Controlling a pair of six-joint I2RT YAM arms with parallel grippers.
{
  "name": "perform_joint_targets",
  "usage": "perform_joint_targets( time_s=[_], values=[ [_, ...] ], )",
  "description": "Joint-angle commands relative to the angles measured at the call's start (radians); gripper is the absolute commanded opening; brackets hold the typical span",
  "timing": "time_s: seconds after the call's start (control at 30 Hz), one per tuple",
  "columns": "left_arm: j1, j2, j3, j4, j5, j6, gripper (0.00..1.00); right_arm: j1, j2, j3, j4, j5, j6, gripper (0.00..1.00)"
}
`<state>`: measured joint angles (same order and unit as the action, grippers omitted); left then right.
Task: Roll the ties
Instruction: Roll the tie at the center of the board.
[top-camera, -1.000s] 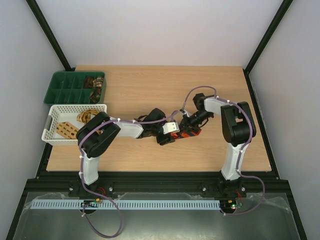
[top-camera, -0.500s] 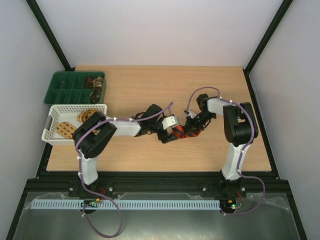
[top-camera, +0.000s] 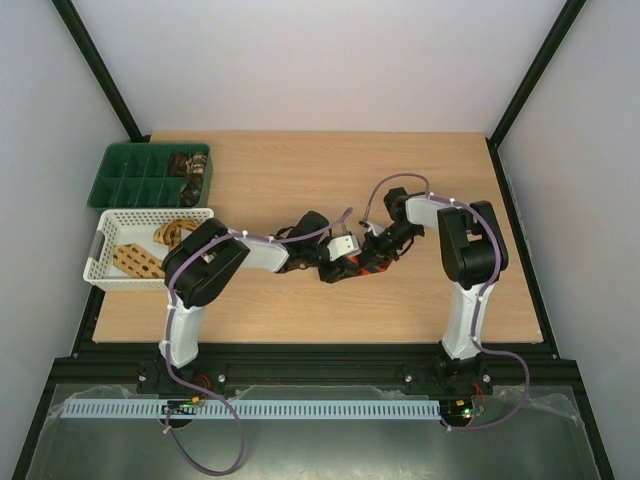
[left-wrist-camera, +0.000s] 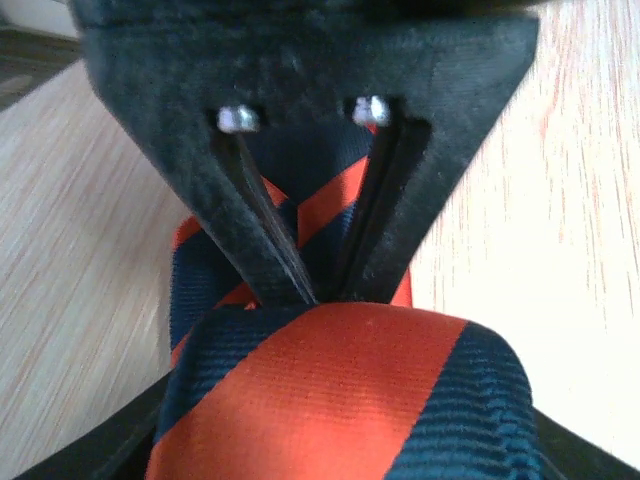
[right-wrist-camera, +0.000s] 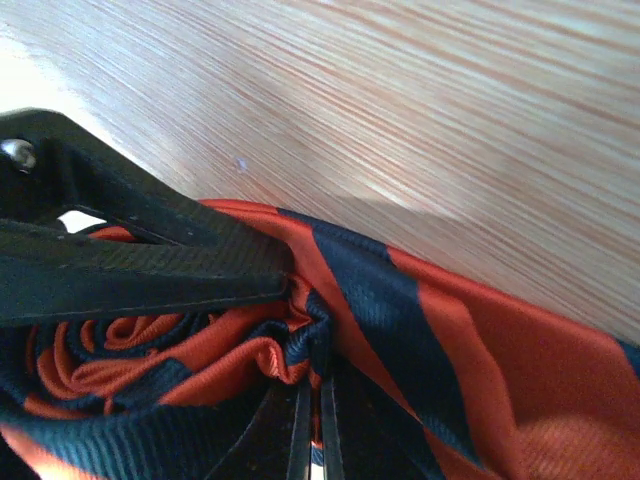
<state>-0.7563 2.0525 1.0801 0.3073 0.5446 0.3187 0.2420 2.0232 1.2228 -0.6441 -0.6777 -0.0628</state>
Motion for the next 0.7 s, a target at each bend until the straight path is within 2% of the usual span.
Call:
perform_joint_targets(
  time_s=[0.0, 0.07, 0.1, 0.17, 0.27, 0.47, 0.67],
  values=[
    [0.008, -0.050, -0.081, -0.030, -0.020, 0.075, 0.51, 0.026, 0.078, -0.005, 0.031, 0.116, 0.009, 0.01],
    [0.008, -0.080, -0.122, -0.042, -0.048, 0.080, 0.42, 0.024, 0.067, 0.014, 0.003, 0.104, 0.002, 0.04],
    [0.008, -0.091, -0.137, -0.056, -0.065, 0.079, 0.41, 0.019, 0.055, 0.025, -0.014, 0.100, -0.005, 0.09],
    [0.006, -0.105, -0.152, -0.087, -0.098, 0.075, 0.39, -0.006, 0.021, 0.049, -0.057, 0.080, -0.016, 0.24],
    [0.002, -0.109, -0.154, -0.121, -0.136, 0.067, 0.39, -0.043, -0.009, 0.080, -0.134, 0.001, -0.030, 0.37],
    [-0.015, -0.085, -0.123, -0.174, -0.162, 0.070, 0.39, -0.044, -0.057, 0.096, -0.202, -0.187, -0.038, 0.48],
    [-0.020, -0.073, -0.112, -0.185, -0.161, 0.066, 0.40, 0.016, -0.050, 0.088, -0.182, -0.214, -0.010, 0.51]
  ],
)
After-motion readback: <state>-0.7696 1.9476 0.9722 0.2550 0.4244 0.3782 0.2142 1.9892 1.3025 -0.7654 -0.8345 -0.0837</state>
